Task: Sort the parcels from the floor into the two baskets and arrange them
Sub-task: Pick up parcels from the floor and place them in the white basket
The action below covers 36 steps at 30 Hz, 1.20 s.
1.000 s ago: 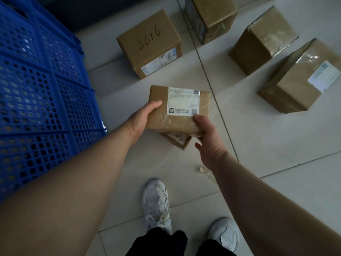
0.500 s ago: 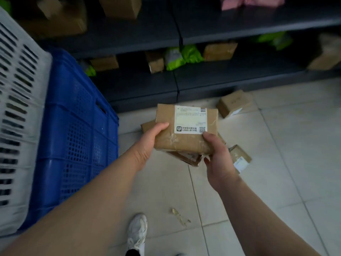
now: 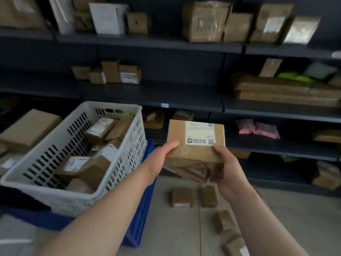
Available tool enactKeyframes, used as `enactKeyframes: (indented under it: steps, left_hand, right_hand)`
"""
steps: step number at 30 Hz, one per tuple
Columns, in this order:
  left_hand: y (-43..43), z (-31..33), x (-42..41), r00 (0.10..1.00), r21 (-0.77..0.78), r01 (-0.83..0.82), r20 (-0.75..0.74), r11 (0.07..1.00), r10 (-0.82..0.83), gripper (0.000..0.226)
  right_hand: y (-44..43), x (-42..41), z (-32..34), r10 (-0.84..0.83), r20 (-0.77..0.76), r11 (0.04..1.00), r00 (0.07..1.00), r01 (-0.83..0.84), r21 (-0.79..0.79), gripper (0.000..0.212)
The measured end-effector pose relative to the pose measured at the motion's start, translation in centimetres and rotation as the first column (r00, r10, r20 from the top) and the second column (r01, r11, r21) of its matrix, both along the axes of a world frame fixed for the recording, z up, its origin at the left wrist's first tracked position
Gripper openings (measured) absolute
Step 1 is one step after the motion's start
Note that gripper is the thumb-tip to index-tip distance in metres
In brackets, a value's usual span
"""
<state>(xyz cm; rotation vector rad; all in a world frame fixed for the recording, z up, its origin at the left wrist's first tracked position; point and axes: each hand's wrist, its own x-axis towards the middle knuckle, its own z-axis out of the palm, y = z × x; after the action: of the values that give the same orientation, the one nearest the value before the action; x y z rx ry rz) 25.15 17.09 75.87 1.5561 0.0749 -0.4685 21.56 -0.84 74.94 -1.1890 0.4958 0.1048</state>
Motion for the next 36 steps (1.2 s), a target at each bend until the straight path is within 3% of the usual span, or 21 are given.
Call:
enactKeyframes:
  steps: [7, 11, 14, 18, 23, 26, 30, 34, 36]
  left_hand:
    - [11.1, 7.7, -1.7, 0.964, -0.005, -0.245, 0.103, 0.97, 0.244, 0.021]
    - [18.4, 9.3, -1.6, 0.928, -0.002, -0.364, 0.081, 0.931, 0.363, 0.026]
    - [23.4, 9.2, -0.6, 0.906, 0.018, -0.422, 0.048, 0.907, 0.42, 0.029]
    - [29.2, 8.0, 2.4, 0.891, 0.025, -0.451, -0.047, 0.892, 0.452, 0.029]
    - [35.5, 5.2, 8.5, 0.881, 0.036, -0.446, -0.157, 0.894, 0.446, 0.032]
    - [38.1, 3.1, 12.3, 0.878, 0.084, -0.419, -0.214, 0.904, 0.427, 0.04]
    - [40.8, -0.1, 17.2, 0.883, 0.159, -0.351, -0.272, 0.923, 0.383, 0.055]
    - [41.2, -2.1, 19.7, 0.87, 0.4, -0.396, -0.124, 0.827, 0.477, 0.058]
    - [40.8, -2.1, 20.4, 0.861, 0.483, -0.447, 0.003, 0.753, 0.509, 0.06]
  right_hand:
    - [10.7, 2.3, 6.8, 0.195, 0.061, 0.981, 0.979, -0.194, -0.028, 0.026]
    - [17.7, 4.0, 8.5, 0.363, 0.049, 0.931, 0.93, -0.364, 0.007, 0.026]
    - [23.1, 5.8, 8.3, 0.418, 0.025, 0.909, 0.908, -0.417, -0.027, 0.036]
    - [29.4, 9.2, 6.6, 0.402, -0.076, 0.915, 0.912, -0.404, -0.01, 0.044]
    - [35.4, 14.0, 4.3, 0.352, -0.19, 0.934, 0.916, -0.358, 0.005, 0.032]
    - [38.2, 16.2, 3.2, 0.289, -0.259, 0.955, 0.922, -0.297, 0.01, 0.042]
    - [40.9, 18.6, 1.5, 0.231, -0.335, 0.969, 0.913, -0.247, -0.005, 0.038]
    - [41.3, 19.5, 0.3, 0.223, -0.386, 0.955, 0.895, -0.28, -0.096, 0.027]
    - [40.6, 19.6, -0.1, 0.18, -0.381, 0.958, 0.907, -0.25, -0.141, 0.04]
